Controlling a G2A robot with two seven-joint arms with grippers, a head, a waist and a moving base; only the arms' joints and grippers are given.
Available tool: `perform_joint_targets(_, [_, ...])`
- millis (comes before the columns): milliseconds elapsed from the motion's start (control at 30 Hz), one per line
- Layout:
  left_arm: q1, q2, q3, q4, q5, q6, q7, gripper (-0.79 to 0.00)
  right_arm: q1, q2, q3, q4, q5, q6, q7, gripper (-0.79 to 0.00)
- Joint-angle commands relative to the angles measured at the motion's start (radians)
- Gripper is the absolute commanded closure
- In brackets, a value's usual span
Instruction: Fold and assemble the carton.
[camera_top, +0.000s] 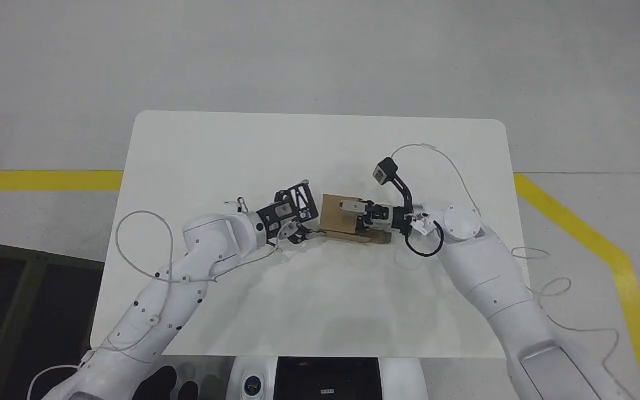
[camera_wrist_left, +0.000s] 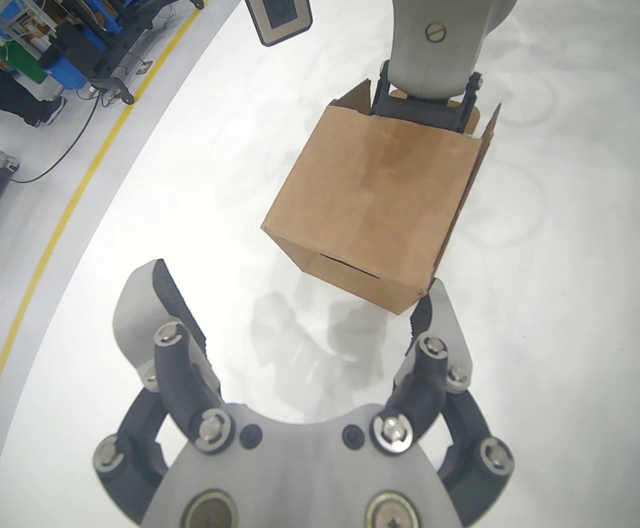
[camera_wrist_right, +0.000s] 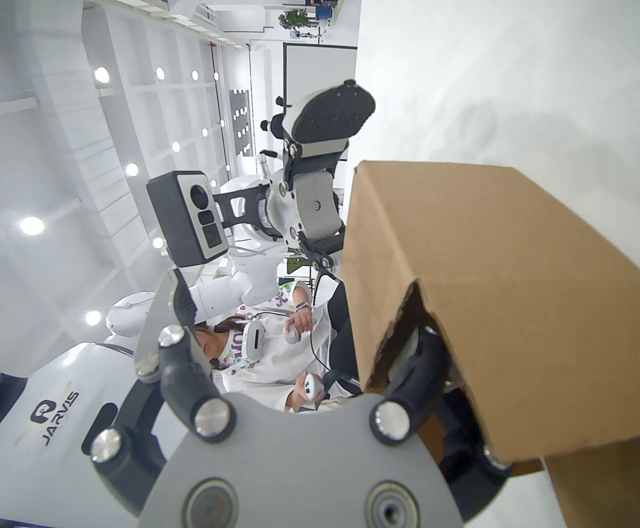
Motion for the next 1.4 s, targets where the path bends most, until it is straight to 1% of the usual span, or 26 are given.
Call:
perform_joint_targets(0, [-0.012, -0.004, 0.010, 0.008, -0.001, 0.004, 0.004, -0.785, 0.008, 0.001, 0.004, 0.007, -0.005, -0.003, 0.007, -0.785])
perform_joint_targets(133, [-0.027, -0.010, 0.023, 0.028, -0.042, -0.036, 0.014, -0.785, 0.009, 0.010, 0.022, 0.004, -0.019, 0.000, 0.030, -0.785])
perform_joint_targets(200, [-0.036, -0.011, 0.017, 0.032, -0.081, -0.069, 0.008, -0.785, 0.012, 0.015, 0.032, 0.001, -0.032, 0.008, 0.041, -0.785])
perform_joint_targets(333, [-0.044, -0.007, 0.002, 0.021, -0.091, -0.112, -0.013, -0.785, 0.020, 0.020, 0.042, 0.000, -0.041, 0.022, 0.059, -0.785])
perform_joint_targets(500, [-0.060, -0.003, -0.026, 0.014, -0.113, -0.142, -0.034, -0.785, 0.056, 0.017, 0.034, 0.018, -0.051, 0.021, 0.075, -0.785])
perform_joint_targets(667, [-0.081, -0.002, -0.028, 0.018, -0.104, -0.178, -0.049, -0.785, 0.104, 0.003, 0.006, 0.065, -0.044, 0.026, 0.097, -0.785])
perform_joint_targets(833, [-0.085, -0.006, -0.010, 0.033, -0.104, -0.179, -0.045, -0.785, 0.137, -0.015, -0.031, 0.097, -0.036, 0.010, 0.114, -0.785])
perform_joint_targets(1000, [-0.094, -0.015, 0.014, 0.056, -0.111, -0.136, -0.032, -0.785, 0.169, -0.023, -0.047, 0.142, -0.045, -0.014, 0.135, -0.785])
perform_joint_targets(1167, [-0.107, -0.024, 0.039, 0.066, -0.105, -0.120, -0.031, -0.785, 0.175, -0.003, -0.013, 0.151, -0.071, -0.001, 0.173, -0.785])
perform_joint_targets(1367, [-0.110, -0.029, 0.045, 0.073, -0.118, -0.108, -0.026, -0.785, 0.115, 0.037, 0.059, 0.050, -0.096, 0.031, 0.185, -0.785])
